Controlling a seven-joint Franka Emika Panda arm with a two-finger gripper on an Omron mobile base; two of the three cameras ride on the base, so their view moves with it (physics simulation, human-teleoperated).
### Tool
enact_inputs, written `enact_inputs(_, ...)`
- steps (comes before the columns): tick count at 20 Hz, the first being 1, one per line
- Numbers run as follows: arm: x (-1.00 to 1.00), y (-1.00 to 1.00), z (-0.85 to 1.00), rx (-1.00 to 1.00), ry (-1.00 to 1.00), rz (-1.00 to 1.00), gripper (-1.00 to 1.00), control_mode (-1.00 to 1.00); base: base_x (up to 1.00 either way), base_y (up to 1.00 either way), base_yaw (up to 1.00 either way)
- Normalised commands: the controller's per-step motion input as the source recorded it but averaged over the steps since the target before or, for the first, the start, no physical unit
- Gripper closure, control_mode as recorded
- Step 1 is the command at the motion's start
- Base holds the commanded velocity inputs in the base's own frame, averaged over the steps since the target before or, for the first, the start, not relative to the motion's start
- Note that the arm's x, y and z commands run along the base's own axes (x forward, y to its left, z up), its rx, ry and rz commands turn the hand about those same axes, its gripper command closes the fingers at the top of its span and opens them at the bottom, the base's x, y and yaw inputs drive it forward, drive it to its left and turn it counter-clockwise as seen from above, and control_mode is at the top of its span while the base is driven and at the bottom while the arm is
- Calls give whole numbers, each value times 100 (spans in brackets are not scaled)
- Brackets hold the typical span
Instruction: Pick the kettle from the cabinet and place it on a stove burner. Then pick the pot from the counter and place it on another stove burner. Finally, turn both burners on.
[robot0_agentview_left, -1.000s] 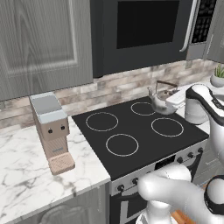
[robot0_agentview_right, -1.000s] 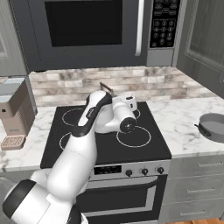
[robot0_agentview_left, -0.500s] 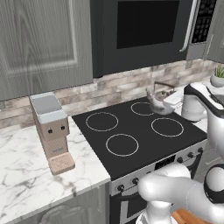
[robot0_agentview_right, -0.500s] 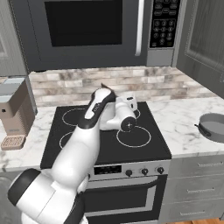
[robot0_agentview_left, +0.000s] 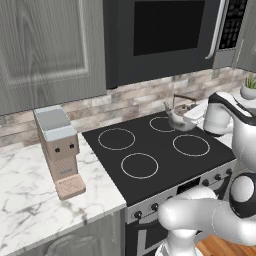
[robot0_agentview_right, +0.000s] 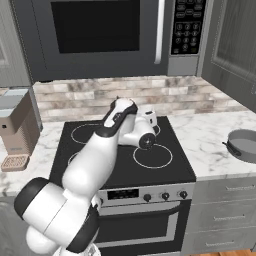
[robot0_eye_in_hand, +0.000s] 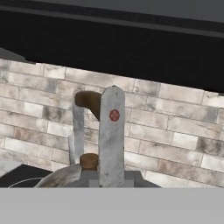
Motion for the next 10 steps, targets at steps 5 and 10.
enact_inputs(5, 23, 0, -8, 0, 0, 0, 100, -100, 0, 0, 0)
enact_inputs(10, 21, -1, -14, 0, 0, 0, 100, -100, 0, 0, 0)
